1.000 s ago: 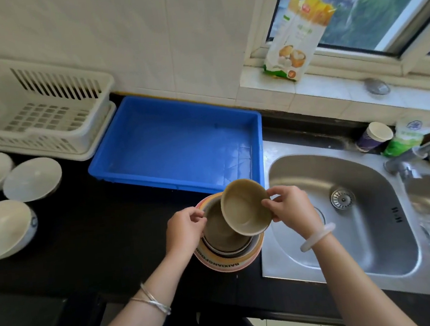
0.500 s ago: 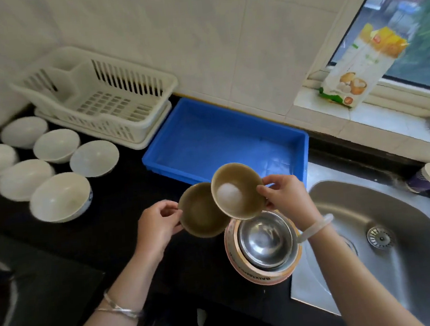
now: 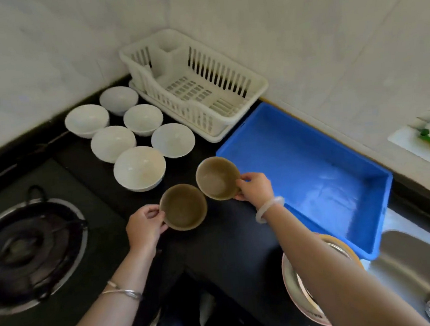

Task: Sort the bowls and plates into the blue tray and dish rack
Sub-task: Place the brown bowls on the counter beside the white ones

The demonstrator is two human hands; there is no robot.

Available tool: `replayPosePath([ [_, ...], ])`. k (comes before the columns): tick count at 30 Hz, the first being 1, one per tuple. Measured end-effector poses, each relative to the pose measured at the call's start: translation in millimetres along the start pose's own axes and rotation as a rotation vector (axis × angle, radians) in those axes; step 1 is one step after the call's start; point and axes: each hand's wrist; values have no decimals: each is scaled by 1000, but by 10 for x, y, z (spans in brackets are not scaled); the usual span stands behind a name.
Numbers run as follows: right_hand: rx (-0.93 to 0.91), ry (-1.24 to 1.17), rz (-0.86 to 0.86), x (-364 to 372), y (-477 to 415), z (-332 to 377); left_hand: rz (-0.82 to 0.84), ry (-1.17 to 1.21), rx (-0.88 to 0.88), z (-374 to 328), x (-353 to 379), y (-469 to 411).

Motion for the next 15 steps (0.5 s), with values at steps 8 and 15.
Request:
replayPosePath([
  [8, 116, 23, 14, 520, -361, 52, -35, 72, -91, 47, -85, -322],
  [15, 198, -27, -19, 691, -491, 68, -43, 59, -134, 70, -82, -485],
])
Point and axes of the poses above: each hand's wrist, its own y-axis away from the middle knuckle, its own x-axis out of the palm, z = x × y, and after that the axes turned 1 degree about y, right-handed
